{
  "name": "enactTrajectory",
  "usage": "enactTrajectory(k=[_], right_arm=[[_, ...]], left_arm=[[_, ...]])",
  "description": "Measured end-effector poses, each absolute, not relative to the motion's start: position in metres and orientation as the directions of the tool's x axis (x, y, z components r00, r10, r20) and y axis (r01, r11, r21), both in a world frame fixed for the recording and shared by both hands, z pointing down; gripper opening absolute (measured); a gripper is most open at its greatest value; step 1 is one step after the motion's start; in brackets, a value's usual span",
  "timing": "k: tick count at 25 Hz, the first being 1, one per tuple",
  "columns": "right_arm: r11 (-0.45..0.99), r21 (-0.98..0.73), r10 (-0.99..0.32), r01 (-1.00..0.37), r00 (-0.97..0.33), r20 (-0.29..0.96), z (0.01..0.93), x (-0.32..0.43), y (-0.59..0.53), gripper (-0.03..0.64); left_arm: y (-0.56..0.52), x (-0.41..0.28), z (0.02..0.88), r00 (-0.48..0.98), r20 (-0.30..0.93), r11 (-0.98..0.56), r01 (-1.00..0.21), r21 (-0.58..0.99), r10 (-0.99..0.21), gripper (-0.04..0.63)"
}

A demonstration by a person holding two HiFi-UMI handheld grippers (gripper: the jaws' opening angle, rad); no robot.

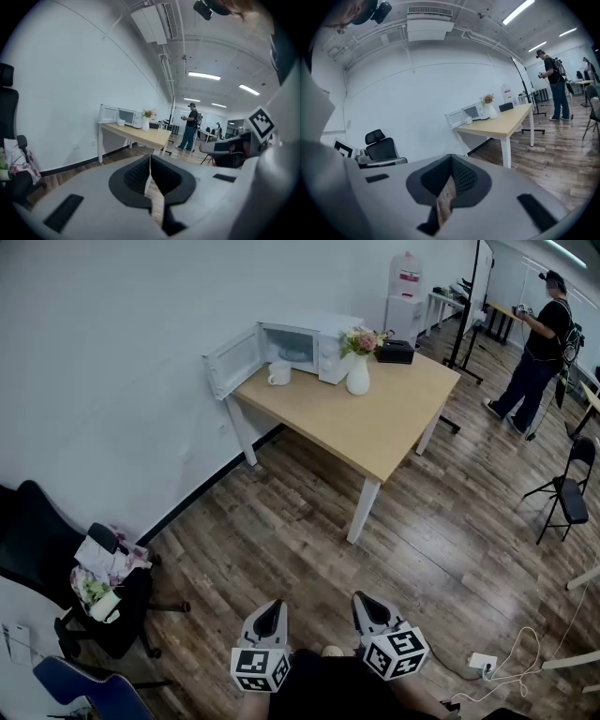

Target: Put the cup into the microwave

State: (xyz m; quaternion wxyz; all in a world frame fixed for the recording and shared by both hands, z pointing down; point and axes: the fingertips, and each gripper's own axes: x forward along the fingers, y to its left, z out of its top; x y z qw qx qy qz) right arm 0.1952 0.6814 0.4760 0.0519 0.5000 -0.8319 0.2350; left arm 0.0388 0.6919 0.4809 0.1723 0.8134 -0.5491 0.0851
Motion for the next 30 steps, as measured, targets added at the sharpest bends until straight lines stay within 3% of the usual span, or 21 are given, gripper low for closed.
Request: enactTrajectory(k=[7,30], right_arm=[[0.415,-0.354,-0.805,-0.838,-0.519,0.287,0.464,0.191,0.696,-0.006],[0.352,-0.419,-0.787,-0.837,-0.506,0.352,0.483,0.201,0.706,-0.006]], left_arm=[[0.704,0.037,0.479,0.385,0.331,-0.339,-0.922,0.189,-0.862,0.009],[0.725,0.053,0.485,0.38,0.345,-0.332,-0.924,0.191,-0.858,0.011]])
